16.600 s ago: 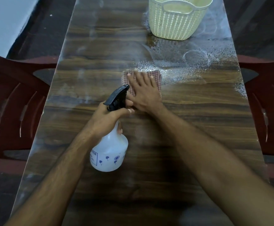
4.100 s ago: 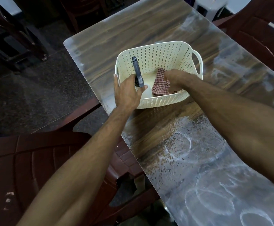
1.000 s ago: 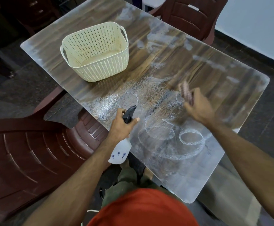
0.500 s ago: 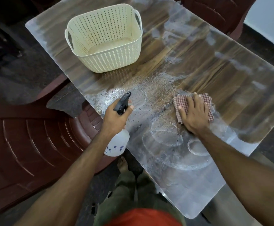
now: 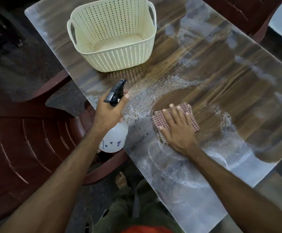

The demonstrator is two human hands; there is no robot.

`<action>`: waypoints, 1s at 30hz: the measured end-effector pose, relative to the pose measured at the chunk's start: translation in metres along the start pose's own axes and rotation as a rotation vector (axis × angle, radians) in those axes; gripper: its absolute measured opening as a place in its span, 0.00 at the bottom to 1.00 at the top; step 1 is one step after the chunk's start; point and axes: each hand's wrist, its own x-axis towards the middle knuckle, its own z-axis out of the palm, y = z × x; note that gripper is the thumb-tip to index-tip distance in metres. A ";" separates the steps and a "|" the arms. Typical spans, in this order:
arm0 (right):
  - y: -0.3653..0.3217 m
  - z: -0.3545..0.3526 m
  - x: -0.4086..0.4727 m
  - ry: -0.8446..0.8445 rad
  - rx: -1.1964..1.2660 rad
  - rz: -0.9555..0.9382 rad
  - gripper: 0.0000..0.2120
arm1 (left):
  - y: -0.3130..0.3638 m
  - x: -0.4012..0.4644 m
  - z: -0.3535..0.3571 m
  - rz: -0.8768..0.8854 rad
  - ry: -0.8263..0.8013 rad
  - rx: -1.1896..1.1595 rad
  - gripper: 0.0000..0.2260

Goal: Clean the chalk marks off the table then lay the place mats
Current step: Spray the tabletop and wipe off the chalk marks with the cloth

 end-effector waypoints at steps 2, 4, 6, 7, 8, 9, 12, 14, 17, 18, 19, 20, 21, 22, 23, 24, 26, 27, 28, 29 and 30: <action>0.030 -0.010 0.013 0.043 0.014 0.124 0.33 | -0.003 0.003 -0.006 -0.006 0.013 -0.003 0.05; 0.060 -0.025 0.044 0.101 0.044 0.275 0.35 | -0.007 0.006 -0.011 -0.002 0.020 -0.003 0.04; 0.074 -0.038 0.082 0.145 0.076 0.360 0.36 | -0.011 0.010 -0.015 0.004 0.014 -0.002 0.04; 0.073 -0.042 0.100 0.157 0.088 0.377 0.35 | -0.012 0.012 -0.016 0.006 0.013 -0.003 0.03; 0.066 -0.044 0.116 0.161 0.086 0.378 0.35 | -0.013 0.013 -0.017 0.006 0.014 -0.004 0.03; 0.056 -0.044 0.129 0.158 0.074 0.361 0.35 | -0.014 0.014 -0.017 0.005 0.020 -0.006 0.02; 0.006 -0.035 0.144 0.119 0.026 0.222 0.35 | -0.014 0.017 -0.021 0.000 0.038 -0.019 0.04; -0.028 -0.025 0.129 0.079 0.011 0.102 0.35 | -0.014 0.017 -0.024 -0.006 0.047 -0.029 0.05; -0.058 -0.010 0.076 0.012 -0.021 -0.058 0.35 | -0.016 0.016 -0.032 -0.009 0.053 -0.027 0.05; -0.057 -0.006 0.059 -0.004 -0.029 -0.094 0.35 | -0.017 0.016 -0.034 -0.009 0.054 -0.026 0.05; -0.048 -0.005 0.046 -0.015 -0.037 -0.109 0.35 | -0.018 0.015 -0.036 -0.012 0.058 -0.031 0.06; -0.038 -0.007 0.042 -0.021 -0.042 -0.106 0.36 | -0.021 0.014 -0.041 -0.017 0.067 -0.038 0.06; -0.025 -0.010 0.047 -0.013 -0.041 -0.072 0.35 | -0.023 0.013 -0.046 -0.019 0.075 -0.042 0.05; -0.012 -0.015 0.057 0.009 -0.026 -0.008 0.35 | -0.026 0.011 -0.050 -0.019 0.078 -0.041 0.05; -0.002 -0.021 0.072 0.049 -0.009 0.067 0.34 | -0.029 0.010 -0.055 -0.021 0.084 -0.038 0.06; 0.003 -0.026 0.091 0.085 0.009 0.135 0.34 | -0.032 0.009 -0.060 -0.024 0.091 -0.034 0.07; 0.000 -0.034 0.128 0.122 0.050 0.214 0.35 | -0.038 0.007 -0.067 -0.030 0.096 -0.020 0.09; -0.009 -0.036 0.143 0.127 0.059 0.224 0.35 | -0.041 0.007 -0.070 -0.035 0.098 -0.013 0.09; -0.022 -0.036 0.154 0.127 0.057 0.216 0.35 | -0.043 0.006 -0.073 -0.041 0.101 -0.010 0.10; -0.038 -0.034 0.160 0.123 0.049 0.190 0.35 | -0.046 0.004 -0.076 -0.044 0.107 -0.009 0.10; -0.055 -0.030 0.162 0.116 0.035 0.154 0.35 | -0.048 0.003 -0.079 -0.045 0.111 -0.010 0.10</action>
